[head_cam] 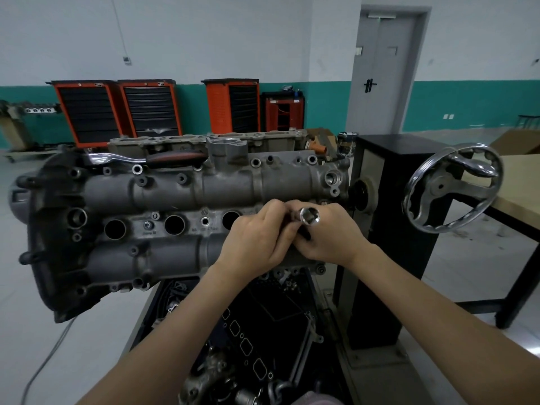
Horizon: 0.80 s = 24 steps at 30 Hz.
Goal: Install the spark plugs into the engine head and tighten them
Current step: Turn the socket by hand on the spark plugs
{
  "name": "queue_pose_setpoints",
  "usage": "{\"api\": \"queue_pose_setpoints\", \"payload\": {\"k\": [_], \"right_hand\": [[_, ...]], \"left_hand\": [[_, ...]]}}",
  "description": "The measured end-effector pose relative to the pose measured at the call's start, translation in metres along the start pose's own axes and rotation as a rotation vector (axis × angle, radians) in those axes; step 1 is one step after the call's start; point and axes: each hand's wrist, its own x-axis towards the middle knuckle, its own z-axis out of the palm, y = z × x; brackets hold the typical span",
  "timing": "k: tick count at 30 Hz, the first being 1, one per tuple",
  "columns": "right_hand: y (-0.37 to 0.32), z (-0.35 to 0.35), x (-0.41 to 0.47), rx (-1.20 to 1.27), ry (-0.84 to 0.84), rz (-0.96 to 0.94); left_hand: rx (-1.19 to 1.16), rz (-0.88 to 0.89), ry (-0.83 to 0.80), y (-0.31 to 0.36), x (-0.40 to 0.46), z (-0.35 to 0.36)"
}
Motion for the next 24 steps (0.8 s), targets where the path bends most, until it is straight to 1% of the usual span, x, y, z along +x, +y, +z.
{"api": "queue_pose_setpoints", "payload": {"k": [4,8,11,13,16,19,24], "right_hand": [[-0.0008,0.0003,0.0008,-0.035,0.036,-0.021],[0.0003,-0.0001,0.001,-0.019,0.094,-0.006],[-0.0009,0.0016,0.0006,-0.03,0.09,0.022],[-0.002,0.0021,0.0,-0.022,0.068,0.001],[-0.0008,0.0018,-0.0008,0.023,0.044,0.003],[0.0002,0.0023,-0.0004,-0.007,0.024,-0.009],[0.0012,0.0044,0.0002,-0.045,0.087,0.007]], "left_hand": [[0.037,-0.011,0.009,0.0003,0.0017,-0.0012],[0.114,0.058,0.03,-0.0029,0.0013,0.002],[0.096,0.015,0.012,-0.0036,0.0002,0.0026],[0.092,-0.012,-0.001,-0.0019,0.0006,0.0015],[0.053,-0.007,-0.005,0.0006,0.0009,0.0005],[0.034,-0.011,-0.004,0.0005,0.0008,0.0],[0.106,0.036,0.042,-0.0034,0.0013,0.0023]]}}
